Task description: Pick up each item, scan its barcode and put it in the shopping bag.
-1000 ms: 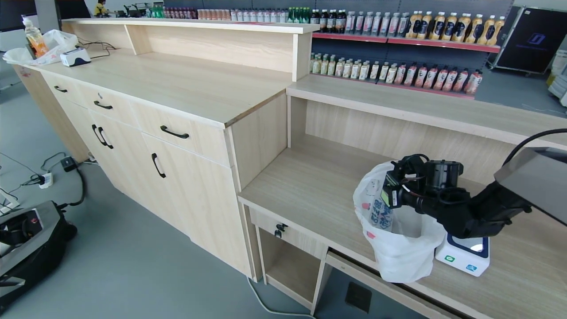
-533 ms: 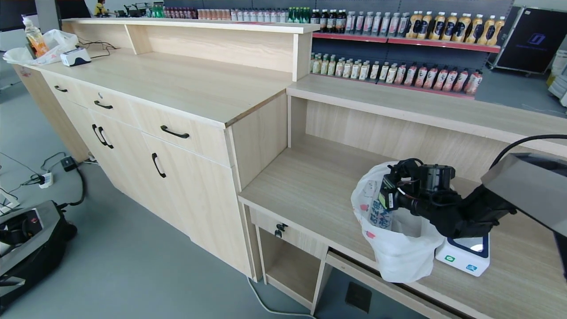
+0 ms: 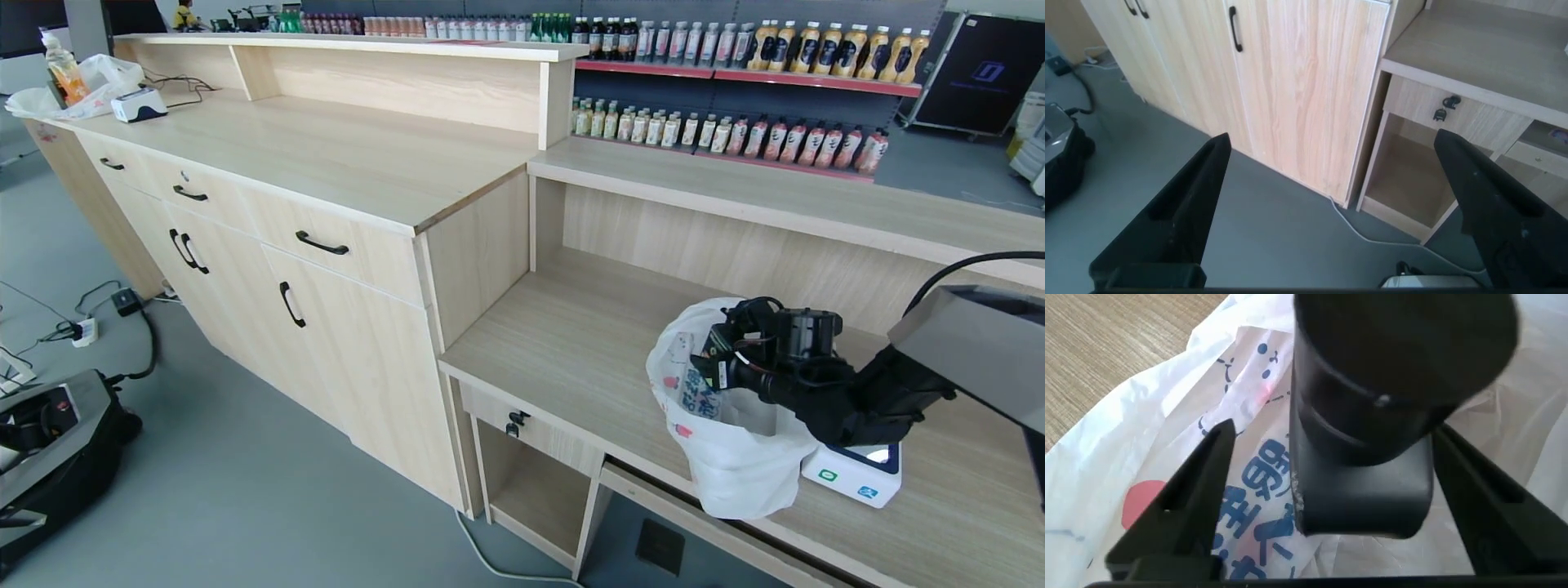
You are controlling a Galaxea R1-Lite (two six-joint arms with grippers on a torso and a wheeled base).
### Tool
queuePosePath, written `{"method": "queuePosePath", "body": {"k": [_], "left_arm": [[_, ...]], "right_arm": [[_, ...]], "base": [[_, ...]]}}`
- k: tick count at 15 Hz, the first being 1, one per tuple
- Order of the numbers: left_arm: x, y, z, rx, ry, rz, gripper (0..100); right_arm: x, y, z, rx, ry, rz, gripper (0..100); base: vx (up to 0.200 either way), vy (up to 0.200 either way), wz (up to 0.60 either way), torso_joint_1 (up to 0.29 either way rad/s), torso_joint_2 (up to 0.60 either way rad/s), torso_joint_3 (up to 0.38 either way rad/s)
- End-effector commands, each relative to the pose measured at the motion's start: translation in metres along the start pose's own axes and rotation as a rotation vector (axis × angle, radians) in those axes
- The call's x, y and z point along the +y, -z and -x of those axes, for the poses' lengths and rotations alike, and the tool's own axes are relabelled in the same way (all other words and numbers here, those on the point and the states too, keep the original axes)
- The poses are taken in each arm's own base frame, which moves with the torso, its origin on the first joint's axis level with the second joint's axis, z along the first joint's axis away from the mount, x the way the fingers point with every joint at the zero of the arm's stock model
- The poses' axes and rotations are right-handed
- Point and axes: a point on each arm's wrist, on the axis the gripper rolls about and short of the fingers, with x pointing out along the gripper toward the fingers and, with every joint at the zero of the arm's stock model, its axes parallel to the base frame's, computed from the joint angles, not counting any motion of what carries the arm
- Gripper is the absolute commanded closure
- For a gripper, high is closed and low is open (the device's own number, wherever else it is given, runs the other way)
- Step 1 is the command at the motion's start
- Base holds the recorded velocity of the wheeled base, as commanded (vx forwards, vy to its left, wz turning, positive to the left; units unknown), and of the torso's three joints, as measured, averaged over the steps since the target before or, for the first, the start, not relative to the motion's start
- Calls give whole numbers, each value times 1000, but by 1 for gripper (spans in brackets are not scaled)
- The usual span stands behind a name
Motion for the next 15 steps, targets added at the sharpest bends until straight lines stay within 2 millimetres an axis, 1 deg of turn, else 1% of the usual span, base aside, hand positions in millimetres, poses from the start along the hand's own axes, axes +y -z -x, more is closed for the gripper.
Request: {"method": "queuePosePath", "body": {"k": [1, 2, 3, 4, 5, 6, 7, 8, 9, 10, 11, 12, 13, 14, 15], "left_arm": [[0, 0, 0, -1, 0, 0, 0], [0, 0, 0, -1, 0, 0, 0], [0, 0, 0, 1, 0, 0, 0], [0, 0, 0, -1, 0, 0, 0], [0, 0, 0, -1, 0, 0, 0], [0, 0, 0, -1, 0, 0, 0], [0, 0, 0, -1, 0, 0, 0], [0, 0, 0, -1, 0, 0, 0], [0, 0, 0, -1, 0, 0, 0], [0, 0, 0, -1, 0, 0, 0], [0, 0, 0, -1, 0, 0, 0], [0, 0, 0, -1, 0, 0, 0], [0, 0, 0, -1, -2, 0, 0], [0, 0, 0, -1, 0, 0, 0], [0, 0, 0, -1, 0, 0, 0]], "right_arm": [[0, -56, 36, -122, -10, -8, 0], [-5, -75, 60, -135, -1, -9, 0], [-13, -89, 85, -150, 18, -16, 0], [-30, -101, 134, -163, 71, -18, 0], [-36, -107, 164, -174, 102, -5, 0], [-44, -105, 214, -159, 167, 61, 0], [-53, -96, 246, -133, 239, 153, 0], [-66, -86, 272, -94, 339, 243, 0], [-78, -77, 296, -55, 445, 295, 0], [-81, -74, 315, -34, 507, 302, 0], [-79, -75, 326, -33, 526, 297, 0], [-81, -74, 333, -19, 579, 279, 0], [-83, -71, 334, -6, 605, 261, 0], [-84, -65, 331, 34, 619, 207, 0], [-87, -59, 319, 75, 591, 192, 0]], "base": [[0, 0, 0, 0, 0, 0], [0, 0, 0, 0, 0, 0], [0, 0, 0, 0, 0, 0], [0, 0, 0, 0, 0, 0], [0, 0, 0, 0, 0, 0], [0, 0, 0, 0, 0, 0], [0, 0, 0, 0, 0, 0], [0, 0, 0, 0, 0, 0], [0, 0, -600, 7, 2, 7], [0, 0, -600, 2, 2, 2], [0, 0, -600, 2, -2, 2], [0, 0, -600, 2, 7, 2], [0, 0, -600, 7, 7, 7], [0, 0, -600, -2, 2, 2], [0, 0, -600, -2, -2, 7]]}}
